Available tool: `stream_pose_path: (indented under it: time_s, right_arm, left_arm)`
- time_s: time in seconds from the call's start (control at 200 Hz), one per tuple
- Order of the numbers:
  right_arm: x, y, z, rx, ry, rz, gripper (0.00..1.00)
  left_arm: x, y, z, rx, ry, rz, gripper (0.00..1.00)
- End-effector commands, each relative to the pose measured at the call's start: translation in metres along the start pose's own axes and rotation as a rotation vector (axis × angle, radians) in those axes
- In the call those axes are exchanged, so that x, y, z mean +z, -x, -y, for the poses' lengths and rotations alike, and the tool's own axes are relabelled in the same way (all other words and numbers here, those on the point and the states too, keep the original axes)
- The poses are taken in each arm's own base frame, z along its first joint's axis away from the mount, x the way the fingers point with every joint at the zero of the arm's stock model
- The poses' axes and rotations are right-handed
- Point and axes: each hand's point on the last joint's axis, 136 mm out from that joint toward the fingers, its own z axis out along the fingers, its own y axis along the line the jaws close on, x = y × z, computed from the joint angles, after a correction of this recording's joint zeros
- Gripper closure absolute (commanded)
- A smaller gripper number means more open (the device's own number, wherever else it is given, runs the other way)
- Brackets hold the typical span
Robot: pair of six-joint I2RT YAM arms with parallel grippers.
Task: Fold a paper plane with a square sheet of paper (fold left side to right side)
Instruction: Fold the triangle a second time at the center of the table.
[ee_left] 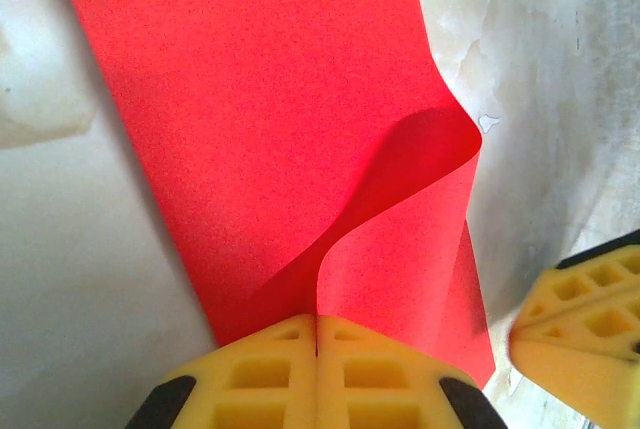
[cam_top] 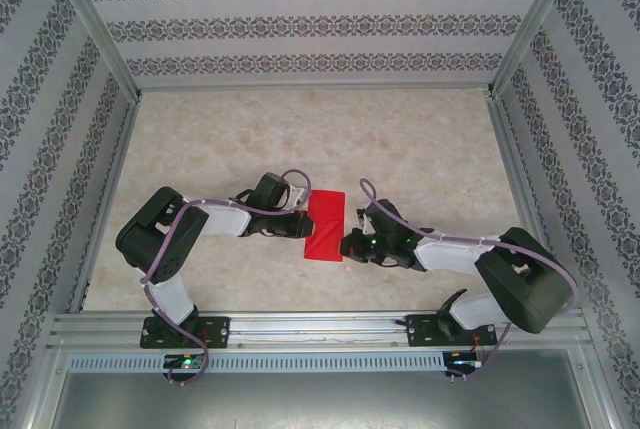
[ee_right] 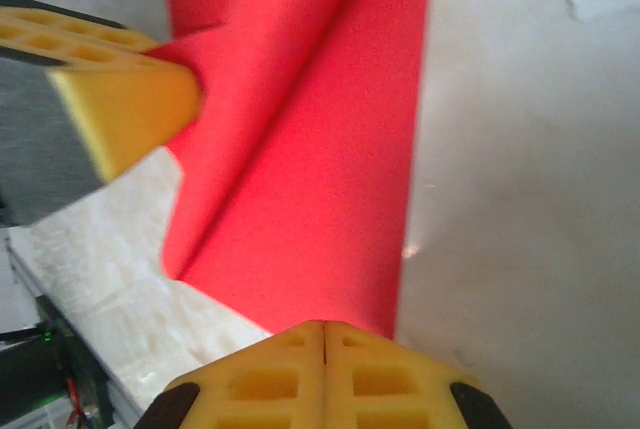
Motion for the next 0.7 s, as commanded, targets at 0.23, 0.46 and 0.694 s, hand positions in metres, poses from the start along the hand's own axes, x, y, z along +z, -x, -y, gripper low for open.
stream_pose_path:
  time_s: [0.23, 0.46, 0.694]
  right_arm:
    - [0.002, 0.033, -0.041, -0.064, 0.082, 0.132, 1.0]
    - [0.023, 0.038, -0.055, -0.079, 0.102, 0.109, 1.0]
    - [0.043, 0.037, -0.054, -0.076, 0.092, 0.081, 1.0]
  left_arm:
    - [0.001, -0.004, -0.012, -0.01, 0.034, -0.024, 1.0]
    - [0.001, -0.004, -0.013, -0.011, 0.04, -0.024, 1.0]
    - [0.0, -0.004, -0.013, -0.012, 0.042, -0.024, 1.0]
